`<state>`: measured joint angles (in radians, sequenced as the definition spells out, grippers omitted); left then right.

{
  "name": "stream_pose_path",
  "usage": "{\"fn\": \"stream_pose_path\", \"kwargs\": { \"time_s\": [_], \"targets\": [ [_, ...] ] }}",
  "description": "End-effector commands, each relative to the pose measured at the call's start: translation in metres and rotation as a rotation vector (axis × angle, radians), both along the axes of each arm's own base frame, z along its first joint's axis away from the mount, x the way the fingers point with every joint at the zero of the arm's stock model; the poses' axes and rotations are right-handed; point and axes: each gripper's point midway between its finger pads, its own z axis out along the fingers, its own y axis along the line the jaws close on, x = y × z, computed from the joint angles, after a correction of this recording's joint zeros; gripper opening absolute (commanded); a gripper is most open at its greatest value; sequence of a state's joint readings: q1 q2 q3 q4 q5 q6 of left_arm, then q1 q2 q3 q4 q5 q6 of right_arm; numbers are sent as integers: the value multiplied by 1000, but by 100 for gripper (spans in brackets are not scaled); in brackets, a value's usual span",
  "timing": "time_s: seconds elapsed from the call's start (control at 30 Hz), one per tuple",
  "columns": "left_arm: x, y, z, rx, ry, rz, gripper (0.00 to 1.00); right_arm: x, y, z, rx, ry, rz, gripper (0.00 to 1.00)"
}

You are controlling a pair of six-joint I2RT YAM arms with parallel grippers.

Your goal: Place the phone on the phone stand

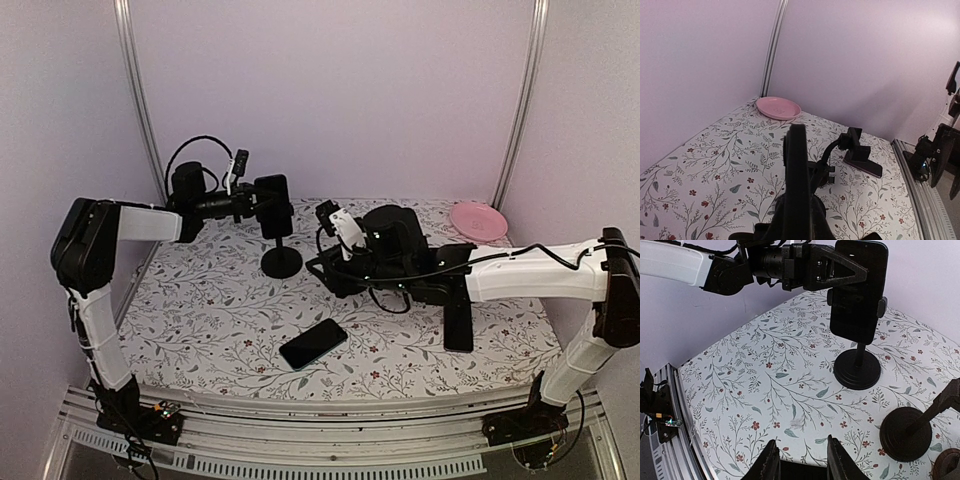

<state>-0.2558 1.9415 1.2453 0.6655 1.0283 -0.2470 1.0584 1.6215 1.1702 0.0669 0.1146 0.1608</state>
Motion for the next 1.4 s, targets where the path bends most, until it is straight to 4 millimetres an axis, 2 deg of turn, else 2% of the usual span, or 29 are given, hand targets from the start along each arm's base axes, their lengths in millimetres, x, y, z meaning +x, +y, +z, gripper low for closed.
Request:
{"fn": "stream_pose_path", "kwargs": {
  "time_s": [0.0, 0.13, 0.2, 0.37, 0.47, 0.73, 0.77, 0.9, 0.97, 1.0, 1.17, 1.27, 1.37],
  "targets": [
    [-1, 3, 9, -28, -78, -137, 0, 2, -14, 8, 17, -3, -36, 31],
    [8, 5, -1, -25, -41, -164, 2, 2, -19, 5, 14, 3, -46, 31],
    [10, 5, -4, -22, -35, -167, 17, 2, -21, 5, 12, 4, -49, 31],
    [16, 6, -11, -6, -25, -139, 35, 2, -22, 4, 11, 6, -52, 31],
    [19, 6, -12, -4, -22, -122, 49, 2, -21, 4, 14, 9, -51, 31],
    [20, 10, 8, -3, -70, -71, 86, 2, -20, 5, 12, 10, -47, 32],
    [19, 10, 11, 0, -77, -66, 94, 2, -20, 6, 13, 10, -48, 33],
    [21, 15, 21, 15, -98, -25, 97, 1, -21, 7, 10, 8, -44, 43],
    [23, 20, 19, 22, -91, 4, 97, 1, -22, 8, 10, 7, -46, 49],
    [20, 25, 34, 16, -120, 20, 97, 0, -23, 10, 13, 6, -44, 53],
    [17, 39, 45, 26, -128, 82, 97, -1, -29, 16, 28, 6, -50, 73],
    [16, 53, 49, 28, -131, 166, 97, 1, -37, 21, 43, 11, -68, 93],
    [12, 66, 50, 32, -117, 269, 97, 7, -53, 25, 60, 21, -111, 99]
  ]
}}
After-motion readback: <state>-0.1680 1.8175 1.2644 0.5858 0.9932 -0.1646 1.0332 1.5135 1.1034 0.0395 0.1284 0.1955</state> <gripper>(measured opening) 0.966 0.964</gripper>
